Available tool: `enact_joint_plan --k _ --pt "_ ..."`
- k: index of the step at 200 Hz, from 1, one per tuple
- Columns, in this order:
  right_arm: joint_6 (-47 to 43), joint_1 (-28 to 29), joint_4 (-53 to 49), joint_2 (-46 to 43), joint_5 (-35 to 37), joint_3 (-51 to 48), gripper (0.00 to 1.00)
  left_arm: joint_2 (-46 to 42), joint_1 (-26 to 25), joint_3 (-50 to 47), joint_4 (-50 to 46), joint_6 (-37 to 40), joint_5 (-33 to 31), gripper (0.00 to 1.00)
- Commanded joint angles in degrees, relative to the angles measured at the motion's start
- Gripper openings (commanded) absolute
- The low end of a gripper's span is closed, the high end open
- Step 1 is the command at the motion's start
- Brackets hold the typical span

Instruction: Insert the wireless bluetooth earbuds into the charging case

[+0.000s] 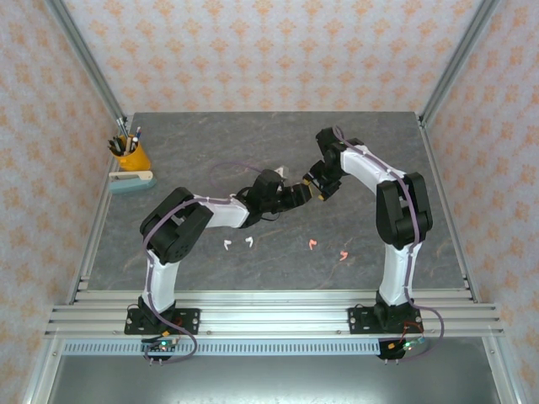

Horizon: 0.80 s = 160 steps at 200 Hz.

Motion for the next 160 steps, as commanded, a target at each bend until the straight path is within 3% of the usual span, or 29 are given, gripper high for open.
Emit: enact_joint_plan --k 1,28,63,99,124,160 --pt "1.1 -0.3 -1.5 -0.3 -0.7 1.3 0.54 1.2 -0.9 0.2 5.7 -0.6 -2.6 0.66" --pt "0.4 -0.4 -2.3 -0.3 0.3 1.4 0.56 1.3 -0.9 -0.3 7.7 -1.3 -3.1 0.66" --pt "-2.3 -0.4 -5.1 0.4 4.3 3.5 0.71 -4.7 -0.5 -3.6 4.9 1.2 -5.7 0.72" --pt "-9.3 0.4 -8.9 3.5 7.5 8.9 0.85 -14.2 0.9 -6.9 -1.0 5.0 -10.5 0.87" --pt "-14.0 2.1 -12.6 6.7 9.9 14.3 0.99 -19.2 1.9 -7.6 -7.2 7.1 -15.0 0.97" --pt "-17.2 4.6 -18.5 11.7 13.1 21.9 1.0 -22.5 4.3 -7.3 -13.9 6.9 -17.6 1.0"
